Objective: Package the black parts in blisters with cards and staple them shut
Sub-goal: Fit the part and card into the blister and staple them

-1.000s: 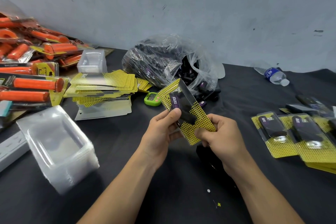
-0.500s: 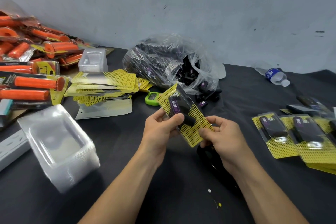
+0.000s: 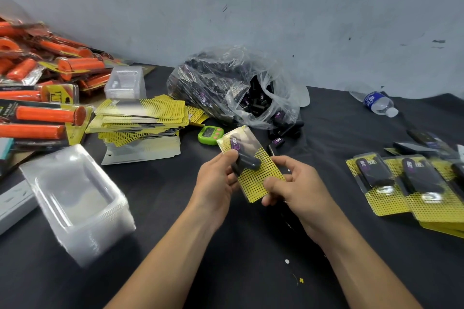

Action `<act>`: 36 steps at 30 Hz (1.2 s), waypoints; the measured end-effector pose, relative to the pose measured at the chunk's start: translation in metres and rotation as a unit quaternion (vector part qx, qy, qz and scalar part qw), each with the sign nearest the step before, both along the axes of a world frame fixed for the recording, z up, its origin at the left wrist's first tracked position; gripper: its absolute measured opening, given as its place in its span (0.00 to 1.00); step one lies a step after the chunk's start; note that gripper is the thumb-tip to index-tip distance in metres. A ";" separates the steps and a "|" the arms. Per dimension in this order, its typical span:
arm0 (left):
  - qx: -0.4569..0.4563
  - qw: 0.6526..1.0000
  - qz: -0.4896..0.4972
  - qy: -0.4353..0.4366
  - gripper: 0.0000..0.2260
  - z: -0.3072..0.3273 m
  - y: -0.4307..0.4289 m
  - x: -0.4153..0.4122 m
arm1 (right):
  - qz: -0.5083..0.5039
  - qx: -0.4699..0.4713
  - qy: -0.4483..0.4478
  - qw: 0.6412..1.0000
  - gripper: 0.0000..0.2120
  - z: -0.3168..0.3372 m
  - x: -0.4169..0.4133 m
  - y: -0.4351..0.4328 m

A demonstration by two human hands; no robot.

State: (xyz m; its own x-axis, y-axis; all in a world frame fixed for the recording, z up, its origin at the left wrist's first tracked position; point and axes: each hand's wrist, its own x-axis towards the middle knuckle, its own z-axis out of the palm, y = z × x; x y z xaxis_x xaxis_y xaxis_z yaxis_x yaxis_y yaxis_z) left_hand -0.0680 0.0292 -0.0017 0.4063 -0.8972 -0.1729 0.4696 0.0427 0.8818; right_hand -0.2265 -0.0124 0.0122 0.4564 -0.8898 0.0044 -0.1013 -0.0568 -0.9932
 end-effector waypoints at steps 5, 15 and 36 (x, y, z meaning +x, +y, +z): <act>0.005 1.000 0.002 0.014 0.13 0.004 0.000 0.004 | 0.026 -0.026 0.059 0.998 0.10 0.001 -0.001 0.001; -0.047 0.991 -0.091 -0.081 0.17 -0.004 0.005 0.000 | 0.009 -0.016 0.051 0.999 0.12 0.000 0.000 0.002; -0.032 0.995 -0.094 0.007 0.16 0.006 0.008 -0.002 | 0.028 -0.072 0.099 0.992 0.13 0.002 -0.001 0.002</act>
